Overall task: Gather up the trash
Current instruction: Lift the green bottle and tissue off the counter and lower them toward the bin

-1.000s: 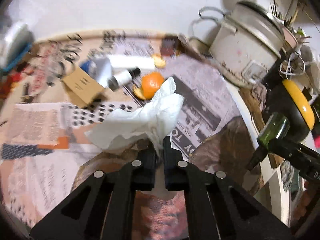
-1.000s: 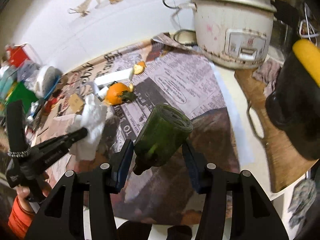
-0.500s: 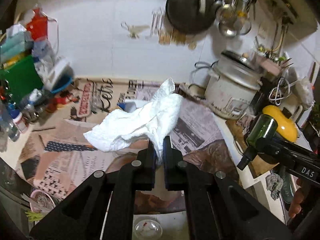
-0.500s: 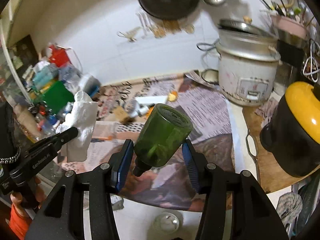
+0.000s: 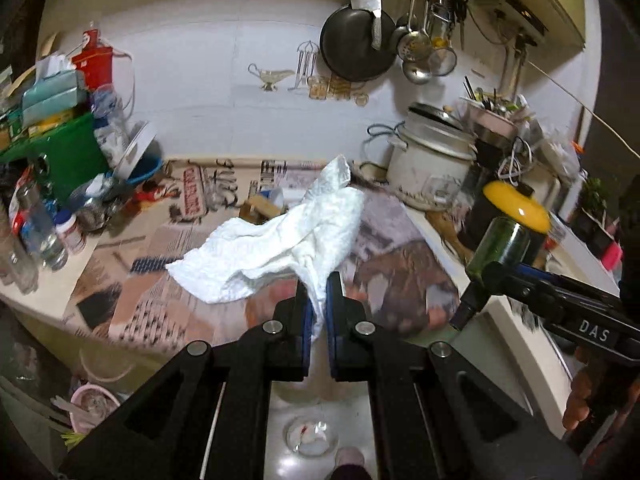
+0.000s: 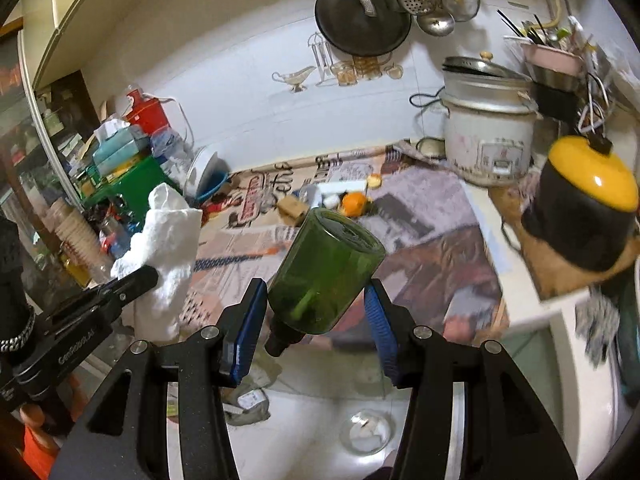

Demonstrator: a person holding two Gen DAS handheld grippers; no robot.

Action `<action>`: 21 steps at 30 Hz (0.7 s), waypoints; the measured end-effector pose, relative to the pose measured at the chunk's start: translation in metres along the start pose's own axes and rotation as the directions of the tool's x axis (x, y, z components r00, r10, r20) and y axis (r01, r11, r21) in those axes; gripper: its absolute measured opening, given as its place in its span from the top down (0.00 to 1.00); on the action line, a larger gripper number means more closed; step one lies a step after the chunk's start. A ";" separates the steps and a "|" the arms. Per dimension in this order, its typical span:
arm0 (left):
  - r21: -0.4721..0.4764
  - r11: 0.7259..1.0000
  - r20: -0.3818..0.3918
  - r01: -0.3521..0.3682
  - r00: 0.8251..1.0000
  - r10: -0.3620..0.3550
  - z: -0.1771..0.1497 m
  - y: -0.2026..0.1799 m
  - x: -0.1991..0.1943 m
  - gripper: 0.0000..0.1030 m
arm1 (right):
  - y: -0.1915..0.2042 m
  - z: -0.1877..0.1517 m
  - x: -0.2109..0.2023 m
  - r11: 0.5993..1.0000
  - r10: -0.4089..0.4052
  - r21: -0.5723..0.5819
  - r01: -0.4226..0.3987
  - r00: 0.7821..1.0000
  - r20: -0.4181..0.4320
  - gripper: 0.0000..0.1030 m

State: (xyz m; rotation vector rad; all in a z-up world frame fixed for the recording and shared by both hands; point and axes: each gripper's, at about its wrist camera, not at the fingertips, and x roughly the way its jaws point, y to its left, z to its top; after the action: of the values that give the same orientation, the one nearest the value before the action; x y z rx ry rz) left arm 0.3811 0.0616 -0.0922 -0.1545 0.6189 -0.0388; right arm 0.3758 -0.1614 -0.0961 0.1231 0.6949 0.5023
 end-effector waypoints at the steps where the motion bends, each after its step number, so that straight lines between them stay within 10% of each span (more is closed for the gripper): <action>1: 0.003 1.000 -0.005 0.001 1.000 -0.001 -0.007 0.002 -0.005 0.95 | 0.004 -0.007 -0.002 1.000 -0.001 0.005 0.001 1.000 -0.002 0.54; 11: -0.011 1.000 -0.138 0.001 0.990 -0.003 -0.073 0.015 -0.022 0.95 | 0.025 -0.063 -0.014 0.998 -0.045 0.032 0.048 0.995 -0.092 0.54; 21: -0.056 0.998 -0.279 0.020 0.960 -0.034 -0.144 0.010 0.045 0.95 | -0.002 -0.121 0.034 0.994 -0.101 0.017 0.107 0.970 -0.223 0.54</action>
State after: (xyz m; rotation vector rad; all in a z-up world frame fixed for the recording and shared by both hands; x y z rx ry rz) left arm 0.3341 0.0487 -0.2348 -0.2107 0.9018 -0.0717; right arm 0.3213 -0.1533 -0.2086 0.0576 0.9231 0.4088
